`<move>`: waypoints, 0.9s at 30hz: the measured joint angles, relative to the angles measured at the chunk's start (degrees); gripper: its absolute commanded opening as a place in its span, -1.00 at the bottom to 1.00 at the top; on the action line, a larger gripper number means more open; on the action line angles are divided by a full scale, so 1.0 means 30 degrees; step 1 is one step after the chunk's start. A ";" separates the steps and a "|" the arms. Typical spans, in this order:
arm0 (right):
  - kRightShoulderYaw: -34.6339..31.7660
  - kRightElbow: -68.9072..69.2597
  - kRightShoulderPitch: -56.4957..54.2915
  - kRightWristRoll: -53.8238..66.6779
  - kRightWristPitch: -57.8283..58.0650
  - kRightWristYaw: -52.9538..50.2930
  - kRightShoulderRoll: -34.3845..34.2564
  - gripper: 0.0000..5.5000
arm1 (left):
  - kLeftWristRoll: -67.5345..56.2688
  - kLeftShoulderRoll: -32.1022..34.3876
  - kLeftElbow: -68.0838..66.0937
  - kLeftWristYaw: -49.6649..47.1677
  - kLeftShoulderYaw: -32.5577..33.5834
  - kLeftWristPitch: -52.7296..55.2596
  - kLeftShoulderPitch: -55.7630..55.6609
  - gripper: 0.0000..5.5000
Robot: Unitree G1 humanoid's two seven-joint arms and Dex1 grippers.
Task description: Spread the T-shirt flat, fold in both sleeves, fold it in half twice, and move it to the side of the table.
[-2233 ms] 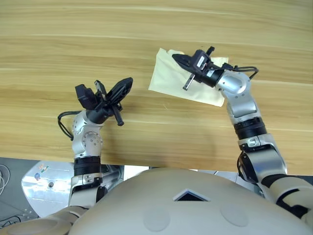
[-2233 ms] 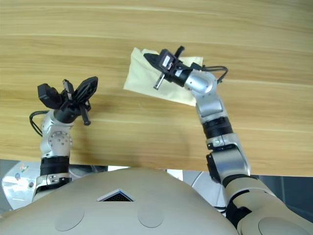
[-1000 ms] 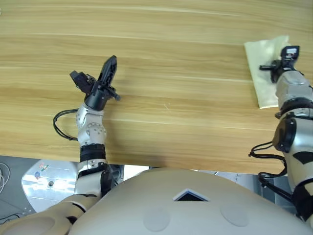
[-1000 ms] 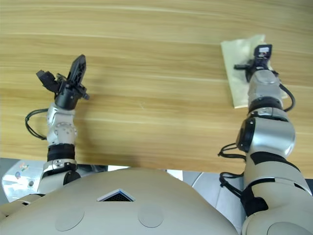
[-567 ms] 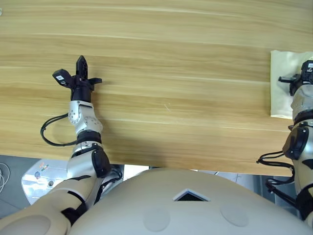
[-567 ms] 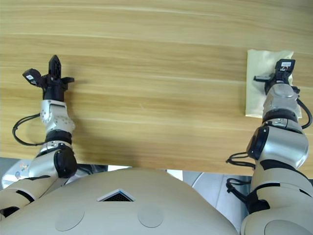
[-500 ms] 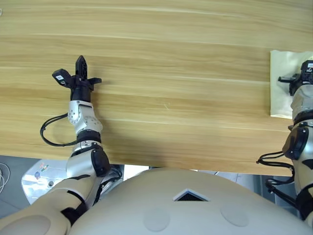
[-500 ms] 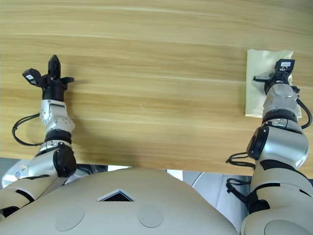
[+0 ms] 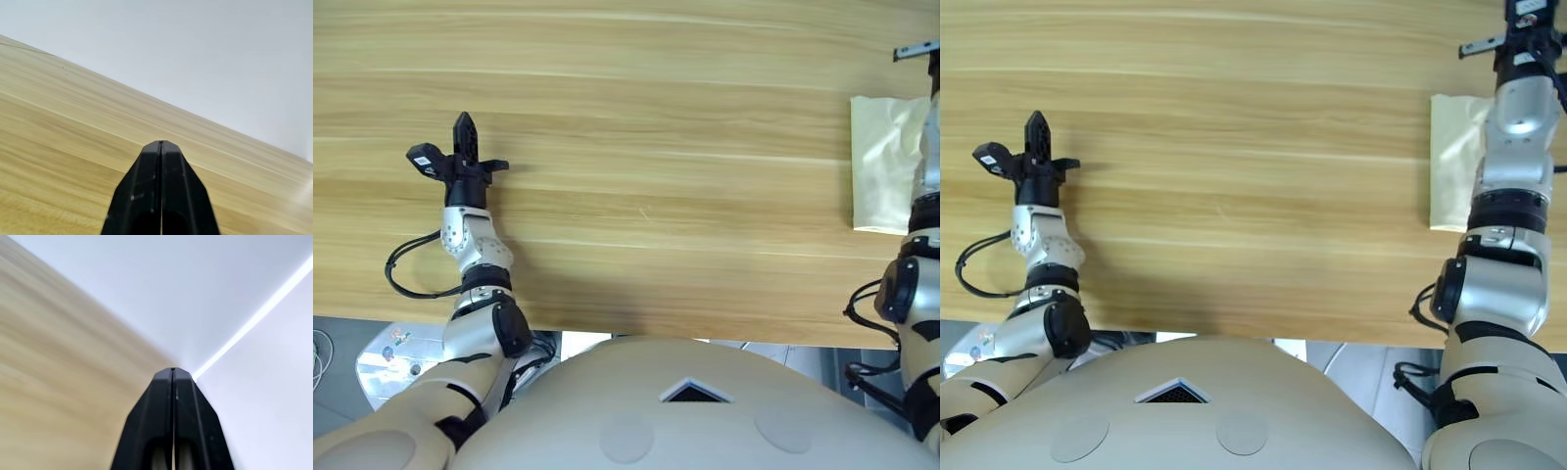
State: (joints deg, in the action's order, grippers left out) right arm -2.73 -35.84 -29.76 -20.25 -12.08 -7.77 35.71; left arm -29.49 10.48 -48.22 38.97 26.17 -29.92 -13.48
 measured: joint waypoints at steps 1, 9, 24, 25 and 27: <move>0.1419 0.1351 0.0208 -0.2265 0.0354 -0.1653 -0.0745 -0.99 | 0.0084 -0.0013 0.0145 -0.0081 -0.0127 -0.0017 0.0048 -1.00; 1.1265 -0.7060 -0.2321 -0.8596 -0.3609 -0.1977 -0.9403 -0.99 | 0.5477 0.0214 -0.2733 -0.5681 -0.2565 -0.1307 -0.3603 -1.00; -0.4064 -0.8742 -0.2518 1.6524 0.1840 2.0373 -1.1205 -0.99 | 0.5409 0.0240 -0.4703 -0.5322 -0.2393 -0.2058 -0.3000 -1.00; -0.4355 -0.9274 -0.2655 1.6581 0.1995 2.0059 -1.1243 -0.99 | 0.5267 0.0246 -0.4728 -0.5245 -0.2353 -0.2058 -0.2999 -1.00; -0.4894 -0.9907 -0.3013 1.6604 0.2122 1.9682 -1.1199 -0.99 | 0.5212 0.0233 -0.4776 -0.5218 -0.2358 -0.2058 -0.3001 -1.00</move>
State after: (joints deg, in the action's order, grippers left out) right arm -17.42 -65.56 -38.80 29.56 -5.72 51.28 2.11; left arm -13.85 11.18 -62.54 23.32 19.10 -36.09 -22.48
